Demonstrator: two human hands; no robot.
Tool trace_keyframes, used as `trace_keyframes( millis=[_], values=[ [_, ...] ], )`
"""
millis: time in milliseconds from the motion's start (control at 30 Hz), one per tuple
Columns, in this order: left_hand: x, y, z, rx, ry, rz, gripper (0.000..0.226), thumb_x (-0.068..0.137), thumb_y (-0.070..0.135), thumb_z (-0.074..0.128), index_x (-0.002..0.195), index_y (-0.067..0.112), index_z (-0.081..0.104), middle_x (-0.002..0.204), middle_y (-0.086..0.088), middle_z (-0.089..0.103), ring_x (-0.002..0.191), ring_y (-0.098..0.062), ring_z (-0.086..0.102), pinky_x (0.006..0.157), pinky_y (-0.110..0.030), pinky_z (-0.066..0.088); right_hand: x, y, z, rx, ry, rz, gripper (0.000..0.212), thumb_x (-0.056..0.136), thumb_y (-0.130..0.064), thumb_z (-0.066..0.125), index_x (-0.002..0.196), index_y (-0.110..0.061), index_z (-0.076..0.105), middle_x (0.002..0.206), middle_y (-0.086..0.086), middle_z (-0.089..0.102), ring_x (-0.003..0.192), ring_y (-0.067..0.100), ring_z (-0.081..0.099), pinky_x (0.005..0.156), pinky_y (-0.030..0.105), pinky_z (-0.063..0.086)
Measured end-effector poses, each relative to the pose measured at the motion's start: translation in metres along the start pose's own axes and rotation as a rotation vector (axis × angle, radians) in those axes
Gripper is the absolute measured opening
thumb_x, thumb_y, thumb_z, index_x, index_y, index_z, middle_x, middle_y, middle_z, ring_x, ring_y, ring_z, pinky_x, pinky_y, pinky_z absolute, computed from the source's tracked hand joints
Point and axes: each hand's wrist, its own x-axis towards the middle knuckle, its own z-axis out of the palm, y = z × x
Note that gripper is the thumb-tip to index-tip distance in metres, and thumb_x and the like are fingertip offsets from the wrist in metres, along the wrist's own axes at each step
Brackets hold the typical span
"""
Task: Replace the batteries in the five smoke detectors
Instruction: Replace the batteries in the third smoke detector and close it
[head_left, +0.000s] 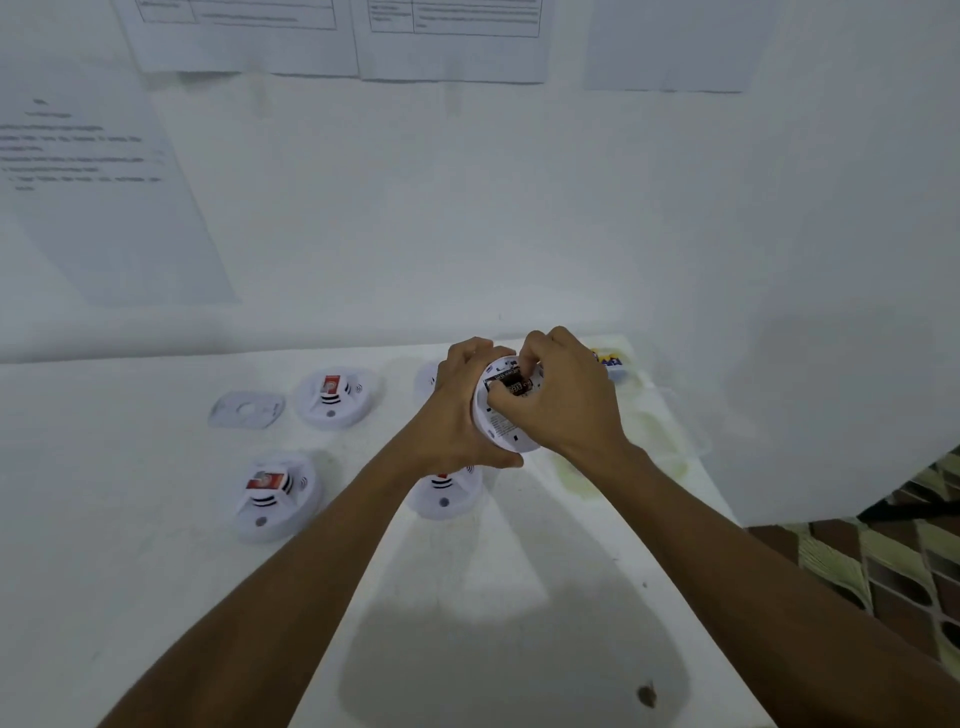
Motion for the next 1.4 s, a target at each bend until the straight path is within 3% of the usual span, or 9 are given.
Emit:
trace_keyframes(
  millis=[133, 267, 433, 633, 767, 933, 1100, 1200, 1400],
  values=[
    [-0.007, 0.015, 0.006, -0.015, -0.004, 0.015, 0.099, 0.04, 0.054, 0.082, 0.125, 0.05, 0.032, 0.132, 0.023, 0.03, 0.12, 0.016, 0.025, 0.099, -0.001, 0.021, -0.001, 0.01, -0.009, -0.006, -0.046, -0.007, 0.034, 0.07, -0.041, 0.07, 0.075, -0.022, 0.043, 0.079, -0.005, 0.046, 0.066, 0.015, 0.049, 0.055, 0.027, 0.034],
    [-0.007, 0.022, 0.012, -0.002, 0.01, 0.085, 0.106, 0.041, 0.051, 0.085, 0.13, 0.048, 0.027, 0.143, 0.007, 0.024, 0.138, -0.007, 0.022, 0.105, -0.01, 0.026, -0.001, 0.015, -0.013, -0.008, -0.06, 0.028, 0.035, 0.071, -0.04, 0.068, 0.079, -0.021, 0.04, 0.081, -0.004, 0.045, 0.069, 0.017, 0.047, 0.054, 0.027, 0.029],
    [-0.004, 0.026, 0.02, -0.021, 0.004, 0.078, 0.11, 0.046, 0.028, 0.096, 0.127, 0.052, 0.027, 0.148, 0.004, 0.021, 0.138, -0.004, 0.02, 0.094, 0.005, 0.022, -0.001, 0.021, -0.016, -0.023, -0.076, 0.035, 0.038, 0.071, -0.041, 0.065, 0.084, -0.019, 0.038, 0.082, -0.003, 0.045, 0.074, 0.021, 0.049, 0.053, 0.028, 0.027],
    [0.0, 0.028, 0.024, 0.03, 0.012, 0.082, 0.105, 0.041, 0.047, 0.087, 0.131, 0.042, 0.034, 0.139, 0.002, 0.032, 0.132, -0.01, 0.026, 0.098, -0.002, 0.021, -0.005, 0.038, -0.017, 0.092, -0.046, -0.027, 0.039, 0.068, -0.048, 0.061, 0.087, -0.022, 0.039, 0.081, -0.007, 0.049, 0.075, 0.017, 0.052, 0.056, 0.03, 0.039],
    [0.002, 0.033, 0.03, -0.005, 0.028, 0.105, 0.089, 0.042, 0.053, 0.08, 0.12, 0.048, 0.037, 0.129, 0.007, 0.038, 0.126, -0.014, 0.034, 0.096, -0.003, 0.024, -0.005, 0.051, -0.017, 0.128, -0.011, -0.061, 0.038, 0.074, -0.045, 0.071, 0.091, -0.023, 0.045, 0.085, -0.007, 0.056, 0.078, 0.014, 0.056, 0.062, 0.033, 0.049],
    [0.006, 0.04, 0.033, -0.017, 0.051, 0.137, 0.091, 0.042, 0.049, 0.083, 0.118, 0.061, 0.033, 0.117, 0.044, 0.03, 0.123, -0.003, 0.032, 0.101, -0.014, 0.029, -0.006, 0.066, -0.013, 0.232, 0.077, -0.165, 0.031, 0.078, -0.041, 0.072, 0.102, -0.024, 0.065, 0.1, -0.008, 0.063, 0.089, 0.004, 0.057, 0.073, 0.02, 0.046],
    [0.013, 0.042, 0.039, -0.034, 0.068, 0.171, 0.089, 0.049, 0.049, 0.083, 0.122, 0.06, 0.034, 0.121, 0.042, 0.034, 0.125, -0.007, 0.036, 0.103, -0.015, 0.03, -0.003, 0.083, -0.006, 0.245, 0.056, -0.323, 0.021, 0.083, -0.029, 0.068, 0.102, -0.022, 0.076, 0.127, -0.001, 0.058, 0.115, 0.014, 0.05, 0.091, 0.023, 0.04],
    [0.017, 0.039, 0.042, -0.034, 0.087, 0.164, 0.095, 0.048, 0.043, 0.088, 0.122, 0.062, 0.032, 0.121, 0.043, 0.033, 0.126, -0.006, 0.035, 0.104, -0.016, 0.031, 0.002, 0.085, -0.014, 0.212, 0.124, -0.427, 0.018, 0.086, -0.028, 0.064, 0.097, -0.017, 0.075, 0.117, -0.001, 0.063, 0.109, 0.016, 0.051, 0.09, 0.033, 0.041],
    [0.018, 0.021, 0.04, -0.072, 0.082, 0.089, 0.099, 0.044, 0.041, 0.09, 0.126, 0.048, 0.035, 0.132, 0.015, 0.034, 0.129, -0.01, 0.033, 0.105, -0.019, 0.033, 0.008, 0.109, -0.041, 0.38, 0.022, -0.145, 0.016, 0.091, -0.017, 0.068, 0.106, -0.018, 0.071, 0.088, -0.01, 0.072, 0.084, 0.0, 0.063, 0.074, 0.009, 0.04]
  ],
)
